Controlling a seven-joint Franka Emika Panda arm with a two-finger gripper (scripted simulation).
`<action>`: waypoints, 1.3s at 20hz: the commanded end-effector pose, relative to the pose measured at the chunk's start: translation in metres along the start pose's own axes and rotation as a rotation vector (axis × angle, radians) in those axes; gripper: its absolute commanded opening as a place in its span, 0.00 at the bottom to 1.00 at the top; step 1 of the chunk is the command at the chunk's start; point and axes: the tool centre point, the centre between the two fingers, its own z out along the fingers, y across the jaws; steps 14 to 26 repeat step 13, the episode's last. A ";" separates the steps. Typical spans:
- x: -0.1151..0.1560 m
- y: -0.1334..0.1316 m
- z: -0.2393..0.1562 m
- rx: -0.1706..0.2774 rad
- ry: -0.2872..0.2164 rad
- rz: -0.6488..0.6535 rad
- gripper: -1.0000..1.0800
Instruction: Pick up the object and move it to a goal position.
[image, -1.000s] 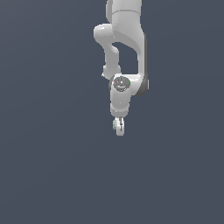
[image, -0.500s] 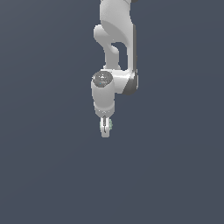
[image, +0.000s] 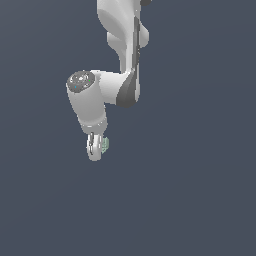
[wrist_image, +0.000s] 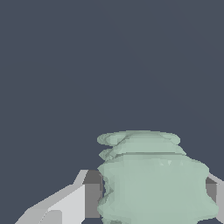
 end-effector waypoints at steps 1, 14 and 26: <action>0.014 -0.007 -0.009 -0.001 0.000 -0.002 0.00; 0.038 -0.020 -0.023 -0.001 -0.002 -0.002 0.00; 0.038 -0.020 -0.023 -0.001 -0.002 -0.002 0.00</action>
